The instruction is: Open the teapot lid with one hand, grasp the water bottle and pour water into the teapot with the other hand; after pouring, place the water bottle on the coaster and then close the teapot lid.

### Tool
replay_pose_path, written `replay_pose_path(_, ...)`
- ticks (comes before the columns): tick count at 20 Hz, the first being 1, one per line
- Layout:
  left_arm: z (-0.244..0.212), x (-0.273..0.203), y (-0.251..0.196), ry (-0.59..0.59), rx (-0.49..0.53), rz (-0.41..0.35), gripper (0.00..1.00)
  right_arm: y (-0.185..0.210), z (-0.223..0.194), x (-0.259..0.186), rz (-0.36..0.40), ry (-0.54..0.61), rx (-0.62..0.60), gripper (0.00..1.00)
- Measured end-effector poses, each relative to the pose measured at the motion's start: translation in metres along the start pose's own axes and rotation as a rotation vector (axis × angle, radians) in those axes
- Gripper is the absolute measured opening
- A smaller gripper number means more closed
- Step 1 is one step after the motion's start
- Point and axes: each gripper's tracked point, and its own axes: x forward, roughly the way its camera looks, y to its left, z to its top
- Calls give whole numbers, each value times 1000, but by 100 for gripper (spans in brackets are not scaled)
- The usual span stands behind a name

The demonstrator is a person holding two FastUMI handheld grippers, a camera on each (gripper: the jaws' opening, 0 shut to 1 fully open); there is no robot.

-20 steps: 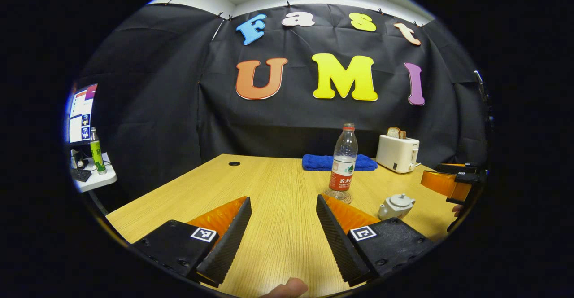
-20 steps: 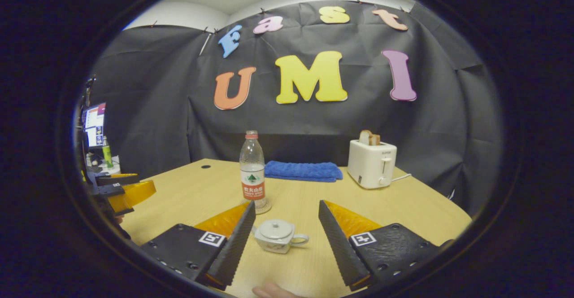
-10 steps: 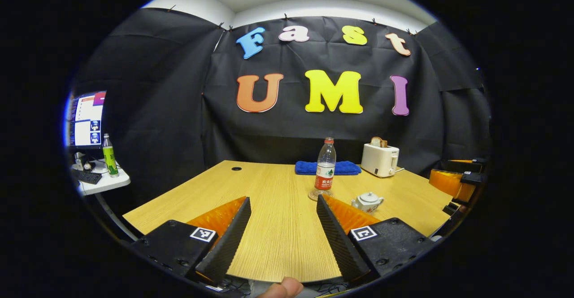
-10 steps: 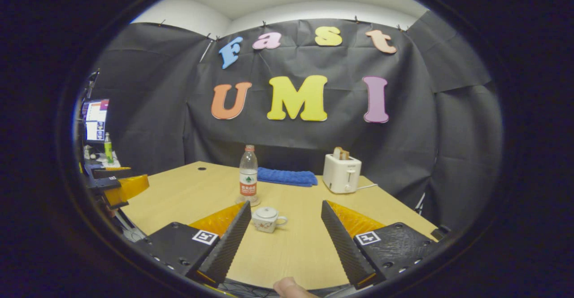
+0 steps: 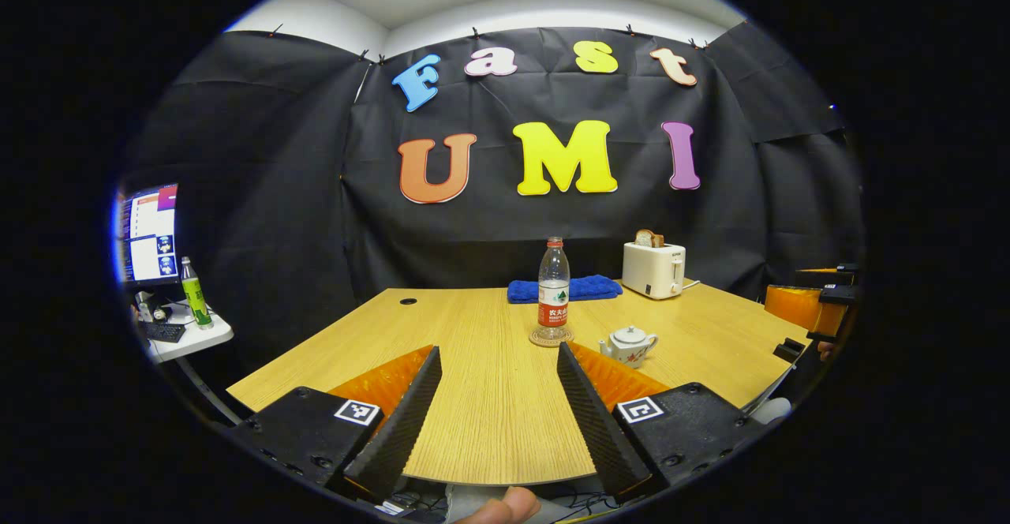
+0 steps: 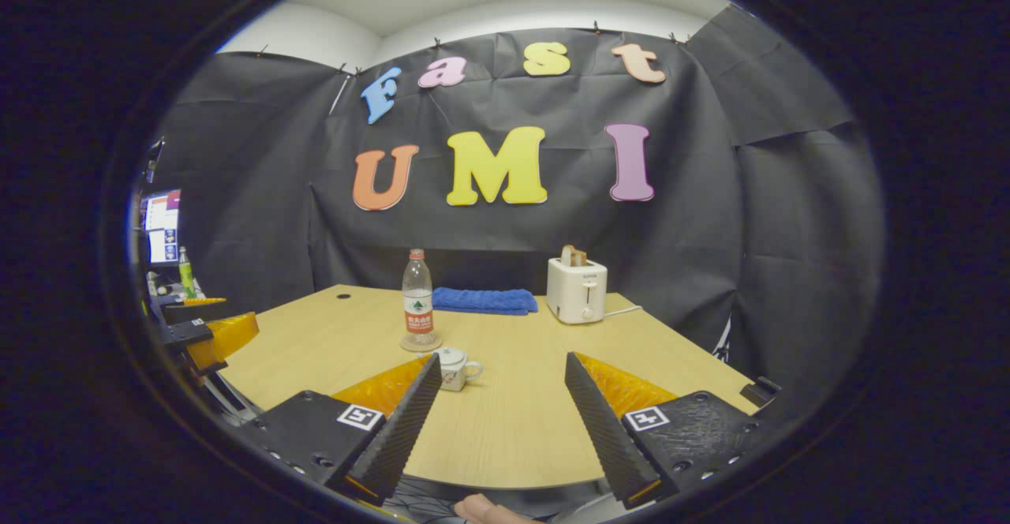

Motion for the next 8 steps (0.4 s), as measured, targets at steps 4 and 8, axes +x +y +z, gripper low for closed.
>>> replay_pose_path(4, 4, 0, 1, -13, -30, 20, 93, -2, -8, 4, 13, 5, -23, 95)
replay_pose_path(8, 6, 1, -2, -24, -20, 21, 93, -9, -10, 3, 15, 8, -18, 95)
